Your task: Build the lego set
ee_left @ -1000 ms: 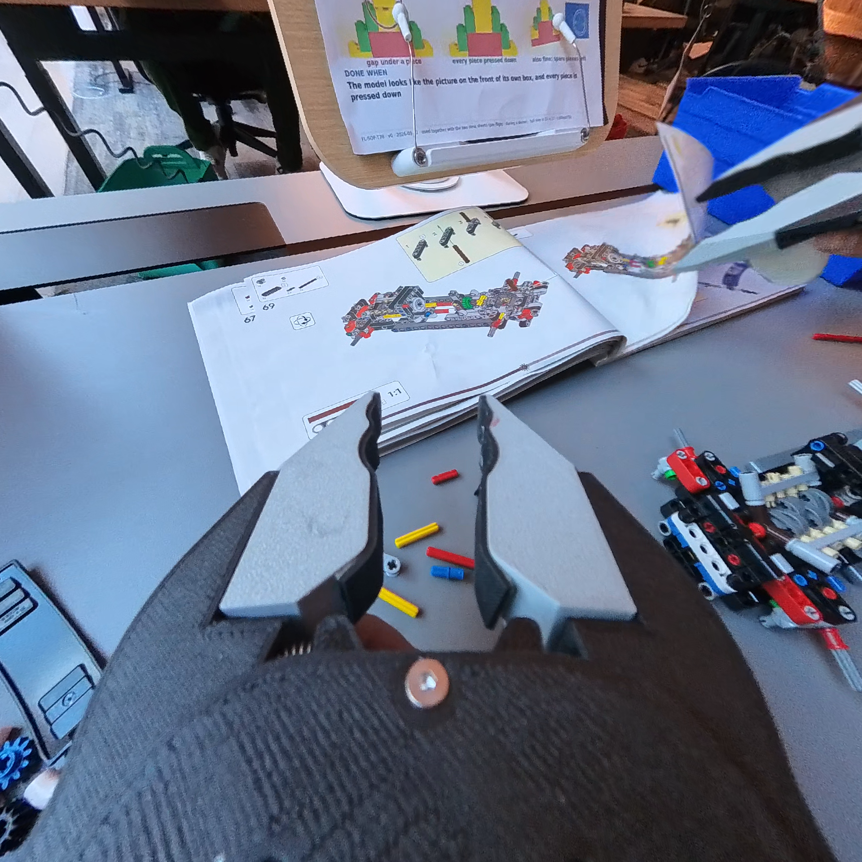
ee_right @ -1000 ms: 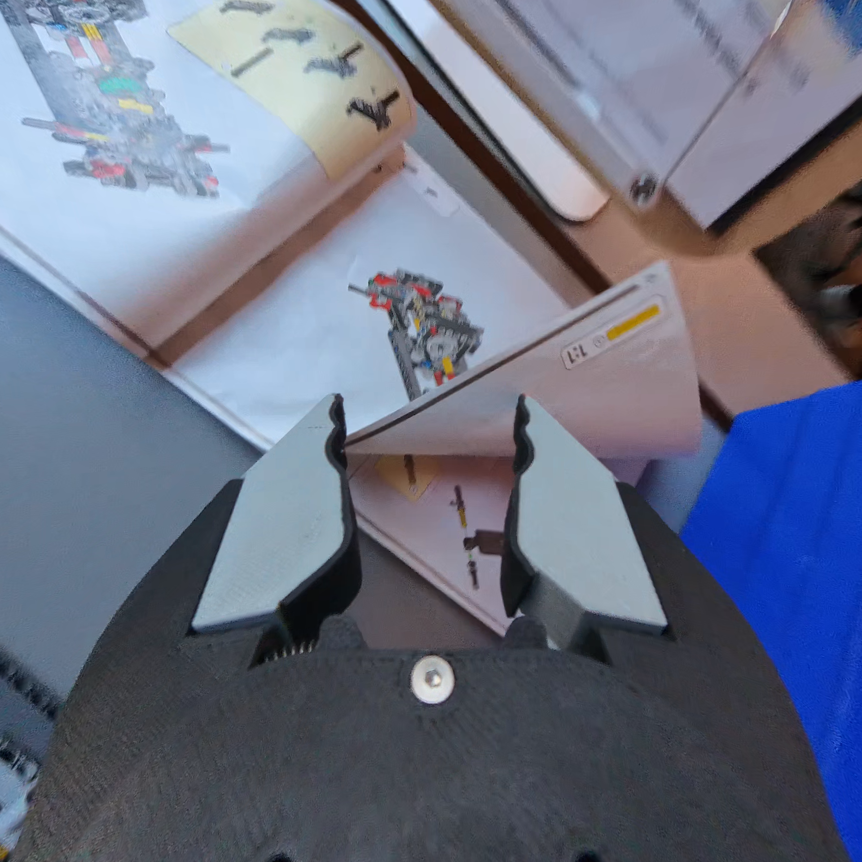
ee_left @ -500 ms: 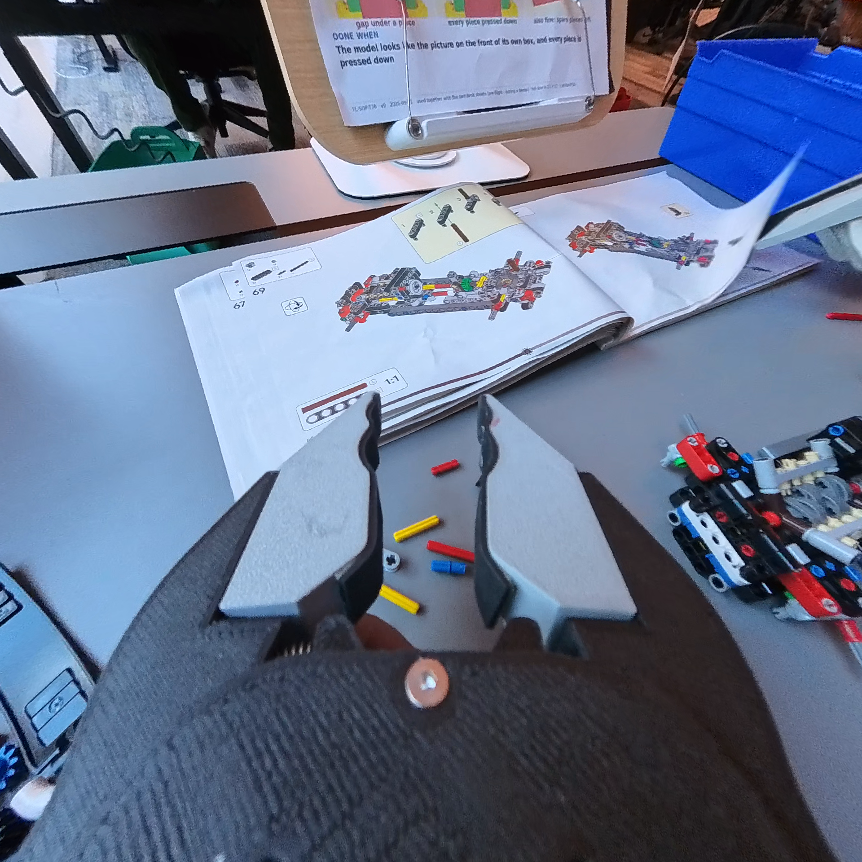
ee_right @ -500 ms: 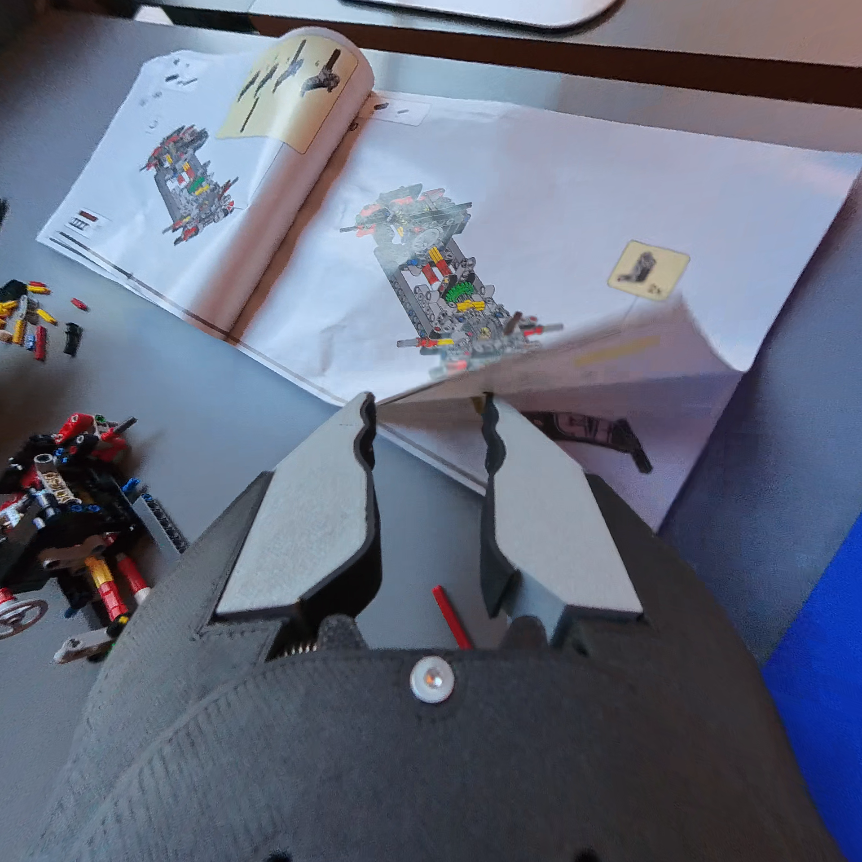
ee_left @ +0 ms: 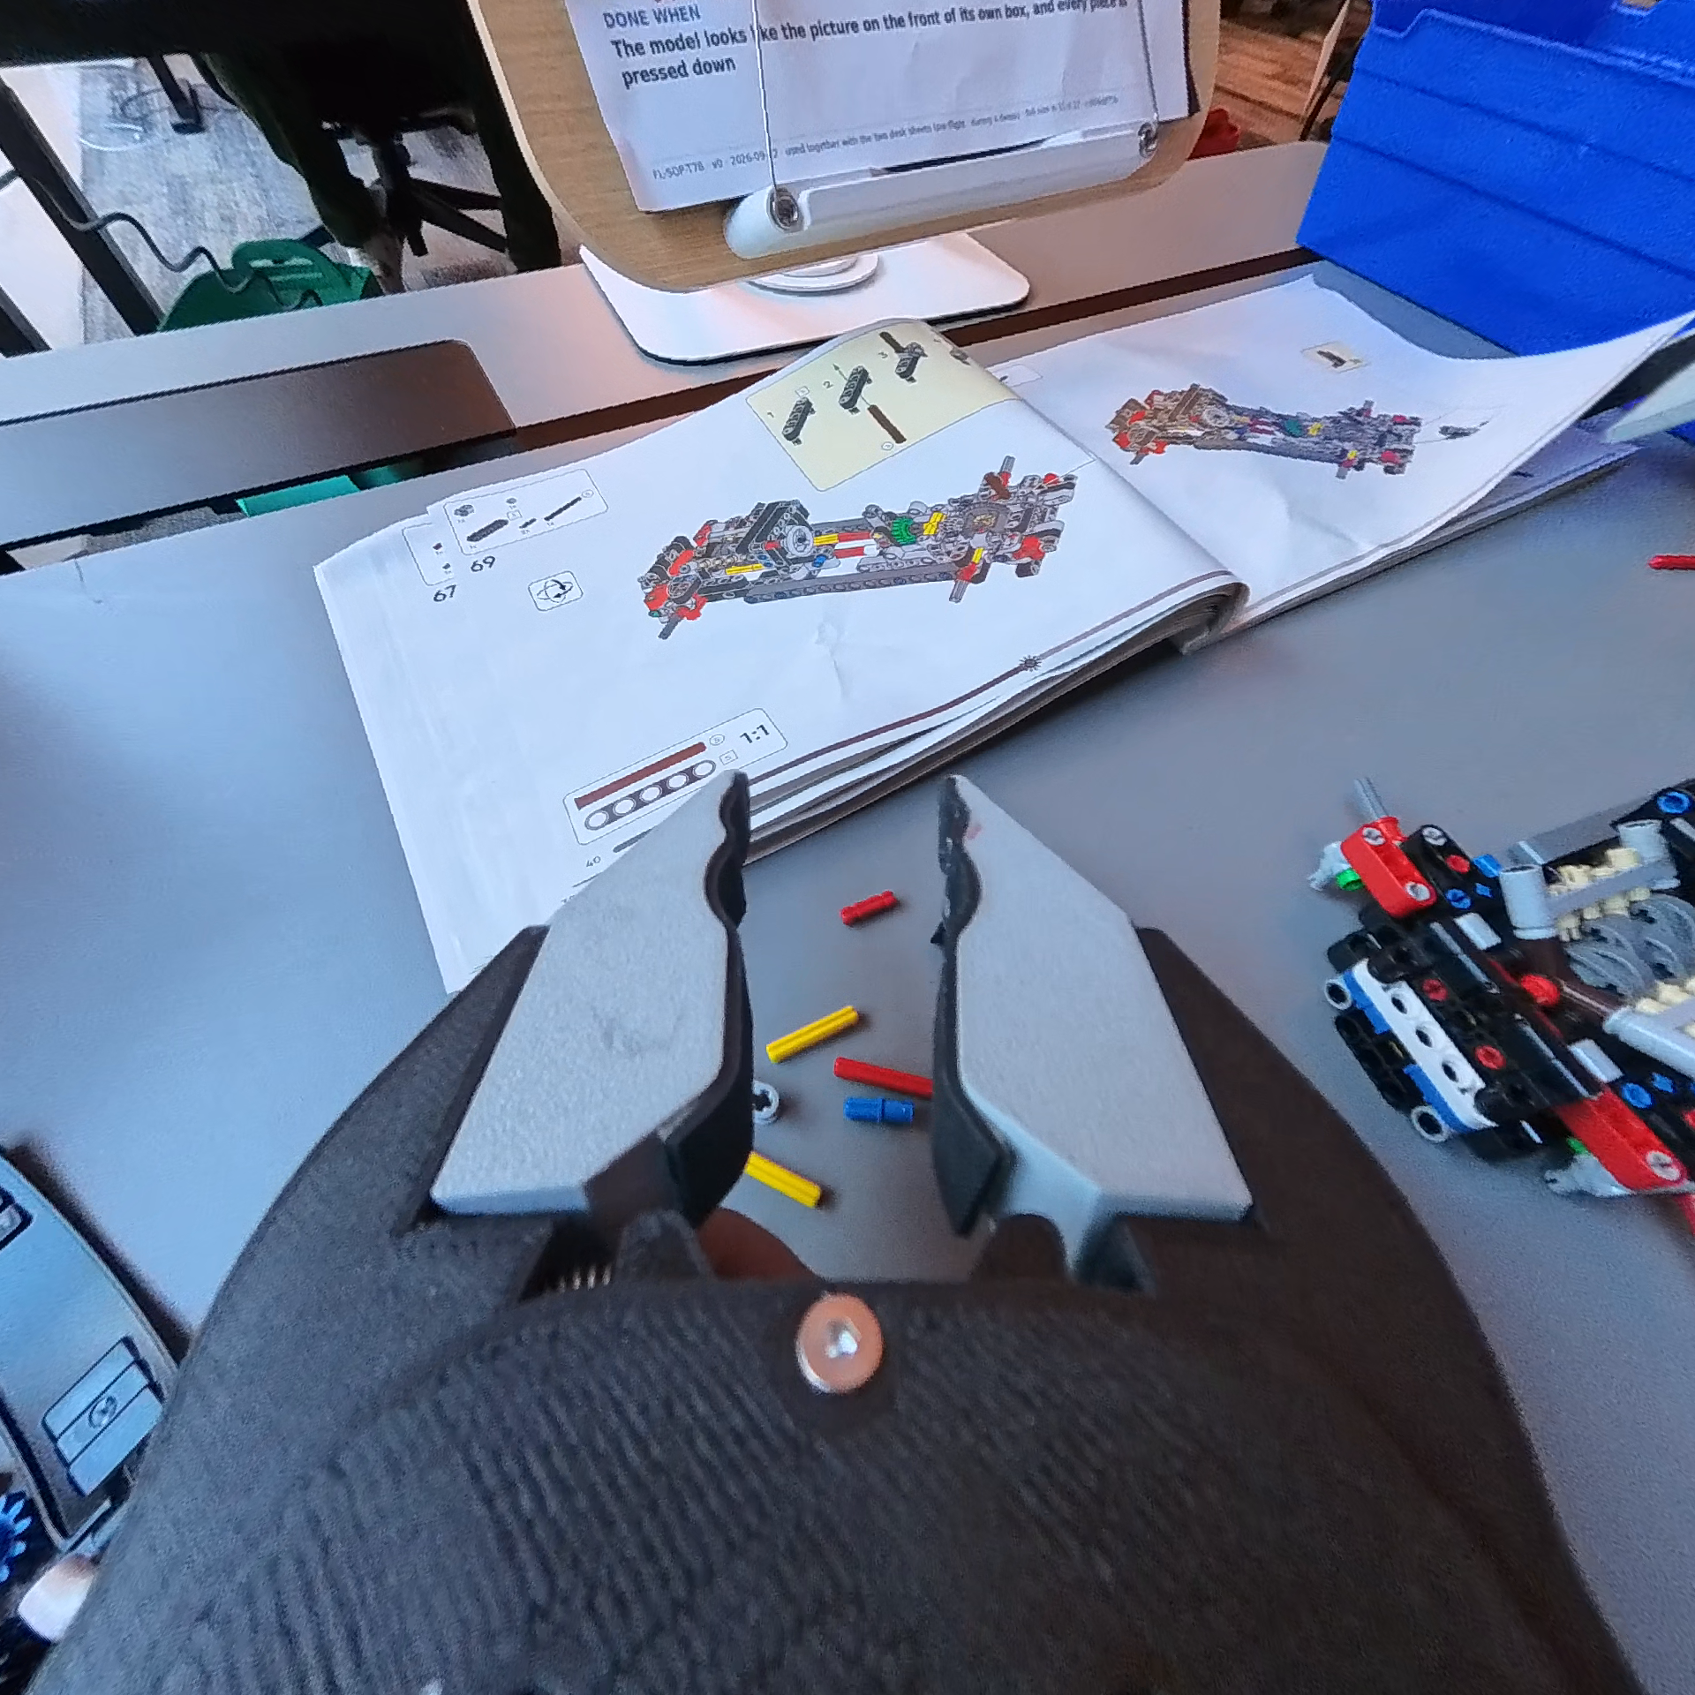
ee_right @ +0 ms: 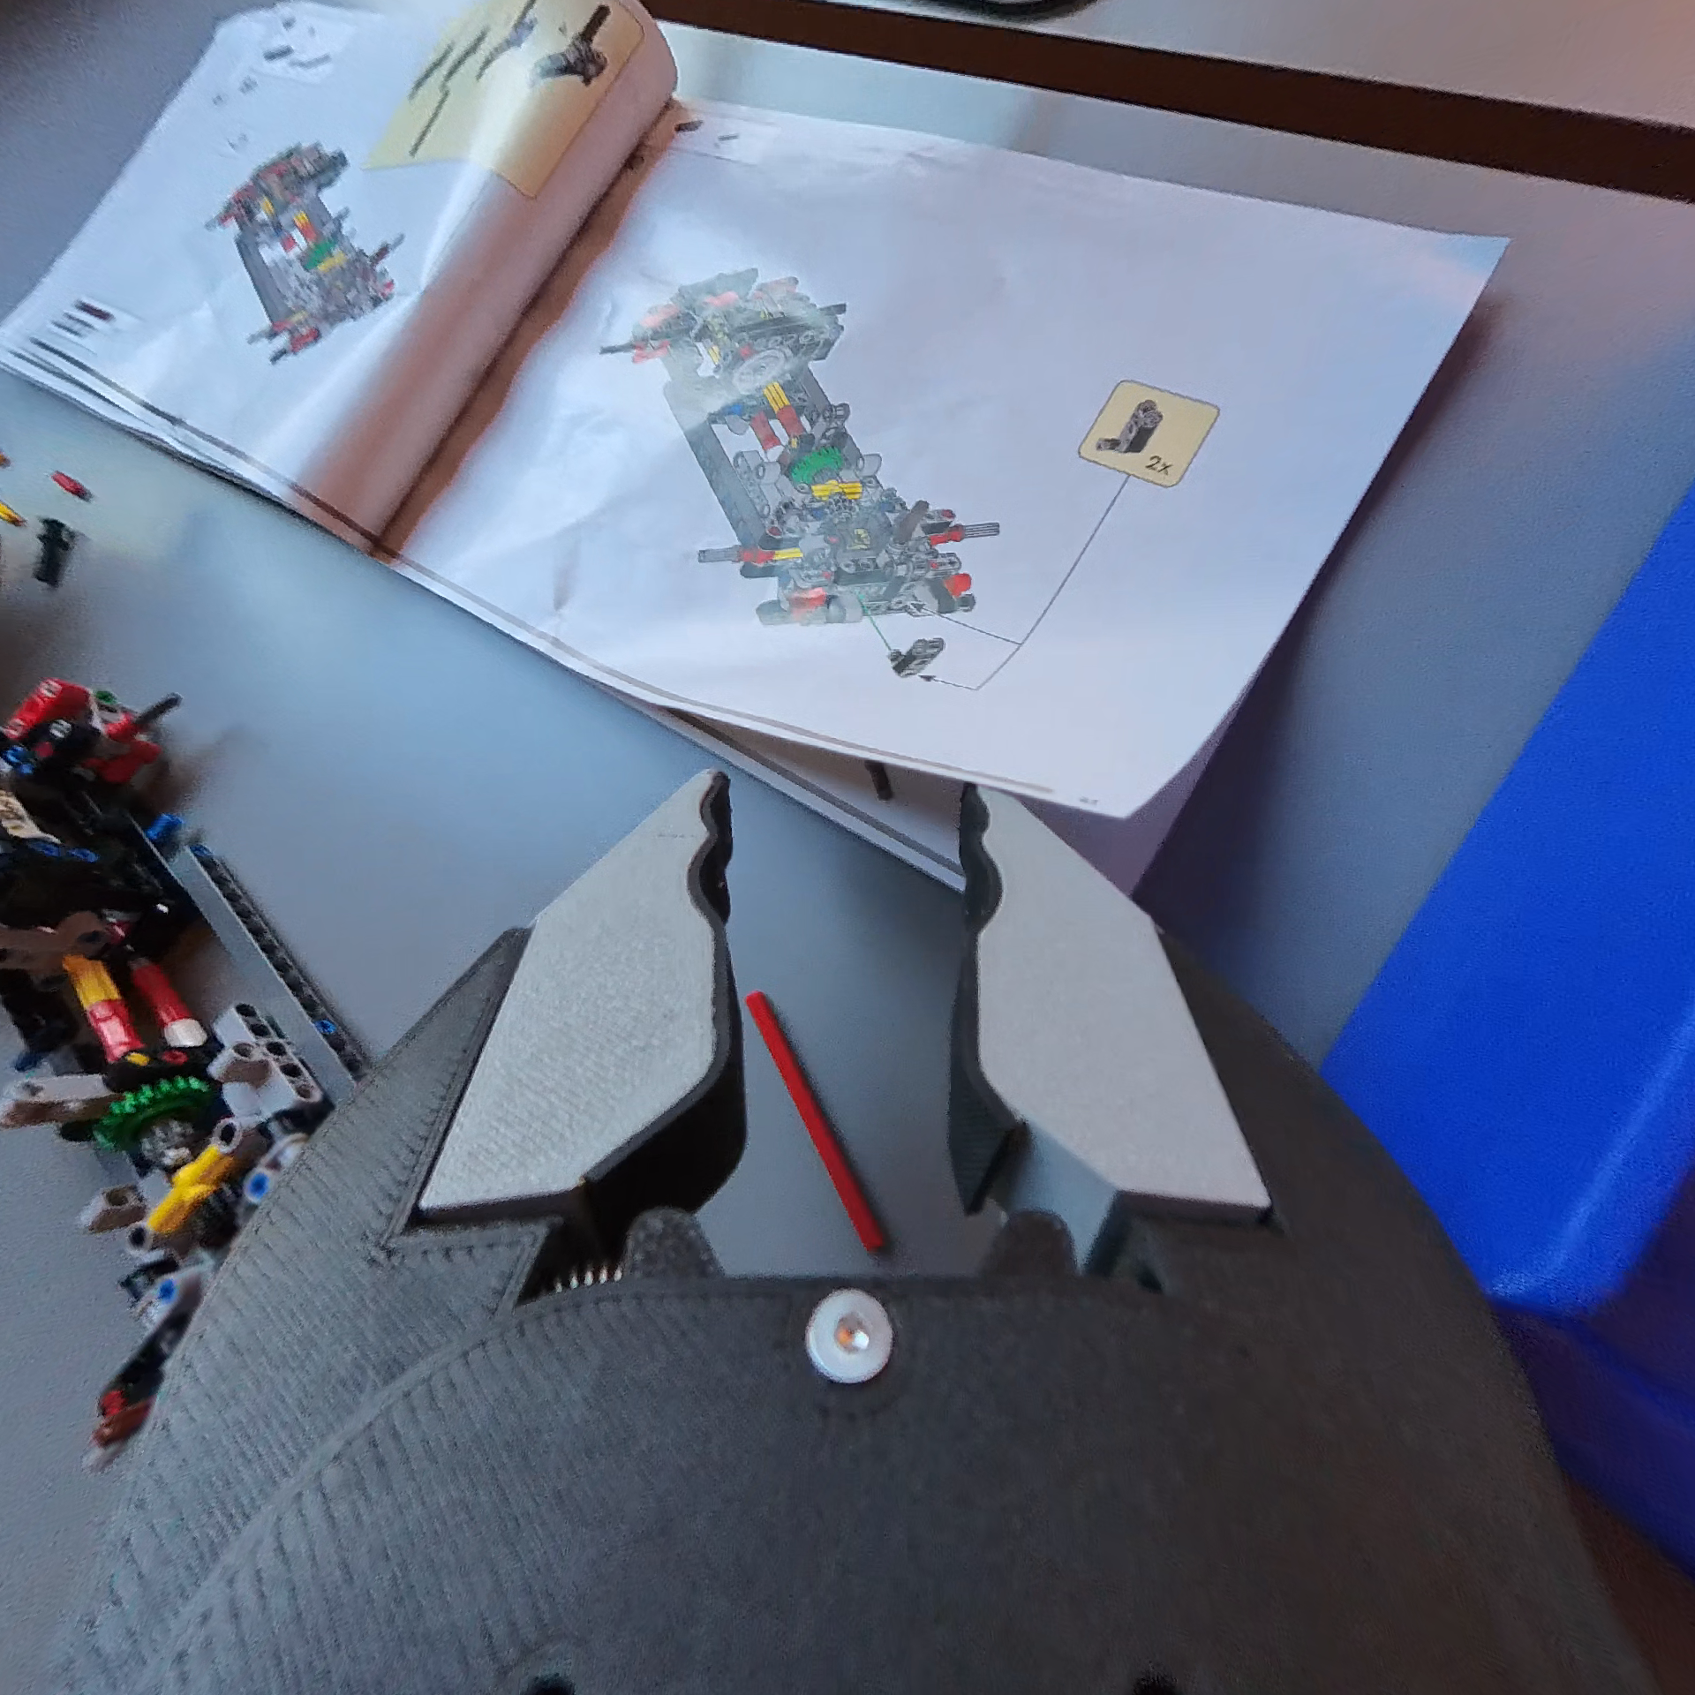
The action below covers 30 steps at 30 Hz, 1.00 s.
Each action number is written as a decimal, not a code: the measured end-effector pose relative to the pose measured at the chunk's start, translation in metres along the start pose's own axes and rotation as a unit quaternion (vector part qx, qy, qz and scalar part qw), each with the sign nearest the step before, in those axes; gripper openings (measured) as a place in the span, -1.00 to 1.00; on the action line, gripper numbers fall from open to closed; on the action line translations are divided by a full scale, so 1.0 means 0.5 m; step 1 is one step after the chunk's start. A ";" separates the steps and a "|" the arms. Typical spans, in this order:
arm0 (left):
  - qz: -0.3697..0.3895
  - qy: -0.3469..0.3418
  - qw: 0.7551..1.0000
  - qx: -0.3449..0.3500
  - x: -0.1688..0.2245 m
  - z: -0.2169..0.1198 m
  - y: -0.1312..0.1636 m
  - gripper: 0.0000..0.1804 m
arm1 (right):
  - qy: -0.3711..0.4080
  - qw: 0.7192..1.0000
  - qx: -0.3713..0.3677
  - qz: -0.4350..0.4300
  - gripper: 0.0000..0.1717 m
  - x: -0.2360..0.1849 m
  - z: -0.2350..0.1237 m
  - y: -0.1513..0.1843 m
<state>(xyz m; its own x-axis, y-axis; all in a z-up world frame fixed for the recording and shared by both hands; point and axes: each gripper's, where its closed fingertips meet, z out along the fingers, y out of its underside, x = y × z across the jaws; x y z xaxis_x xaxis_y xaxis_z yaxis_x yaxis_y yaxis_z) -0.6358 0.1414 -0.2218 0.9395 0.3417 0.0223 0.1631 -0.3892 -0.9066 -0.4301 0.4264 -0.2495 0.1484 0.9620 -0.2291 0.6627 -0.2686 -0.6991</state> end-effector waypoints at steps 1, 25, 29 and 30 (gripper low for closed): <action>0.001 0.000 1.000 -0.001 0.000 0.000 0.000 -0.57 | 0.012 1.000 0.002 -0.014 -0.44 0.005 -0.008 -0.002; 0.013 0.005 1.000 -0.011 0.005 0.006 0.005 -0.57 | -0.084 0.943 -0.144 -0.289 -0.69 -0.013 -0.093 0.142; 0.019 0.004 1.000 -0.010 0.007 0.006 0.005 -0.58 | -0.078 0.938 -0.164 -0.294 -0.74 -0.006 -0.079 0.160; 0.021 0.003 1.000 -0.010 0.007 0.005 0.005 -0.58 | -0.086 0.937 -0.163 -0.297 -0.81 -0.012 -0.078 0.161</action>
<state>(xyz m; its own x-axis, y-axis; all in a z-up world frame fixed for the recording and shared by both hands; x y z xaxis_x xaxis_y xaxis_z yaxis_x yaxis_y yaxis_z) -0.6327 0.1439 -0.2252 0.9476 0.3192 -0.0120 0.1300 -0.4198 -0.8982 -0.3489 0.4008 -0.2778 -0.4195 0.9077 0.0105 0.7839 0.3680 -0.5001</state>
